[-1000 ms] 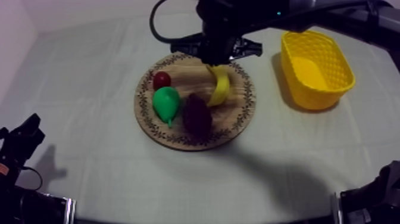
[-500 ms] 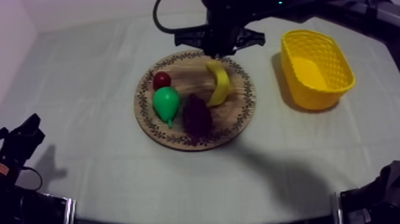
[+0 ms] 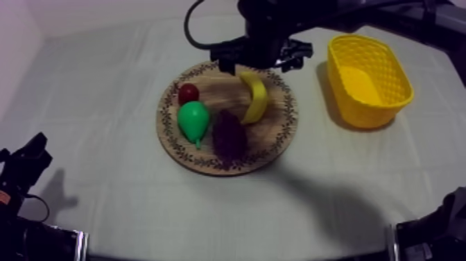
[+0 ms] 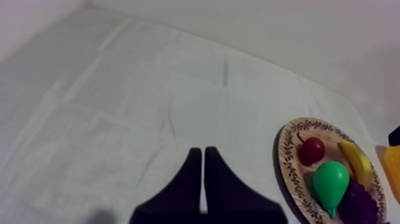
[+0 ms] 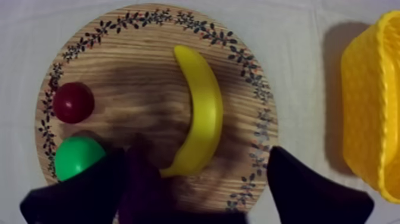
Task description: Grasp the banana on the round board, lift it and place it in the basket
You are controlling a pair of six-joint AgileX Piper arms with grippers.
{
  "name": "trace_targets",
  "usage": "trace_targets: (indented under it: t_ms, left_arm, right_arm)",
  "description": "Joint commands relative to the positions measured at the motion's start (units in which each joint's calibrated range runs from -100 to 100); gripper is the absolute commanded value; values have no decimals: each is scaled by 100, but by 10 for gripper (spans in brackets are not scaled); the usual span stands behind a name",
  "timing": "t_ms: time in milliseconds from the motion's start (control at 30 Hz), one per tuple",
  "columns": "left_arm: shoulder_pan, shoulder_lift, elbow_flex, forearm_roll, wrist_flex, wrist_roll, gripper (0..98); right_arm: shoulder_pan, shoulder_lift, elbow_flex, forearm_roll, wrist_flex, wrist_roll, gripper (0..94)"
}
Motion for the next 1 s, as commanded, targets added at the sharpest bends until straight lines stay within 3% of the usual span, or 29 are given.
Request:
trace_targets:
  t_ms: [0, 967]
  left_arm:
    - [-1, -3, 3, -1, -2, 0, 1]
    - [-1, -3, 3, -1, -2, 0, 1]
  right_arm:
    - [10, 0, 11, -25, -5, 14, 696]
    - [250, 1846, -775, -128, -12, 50, 681]
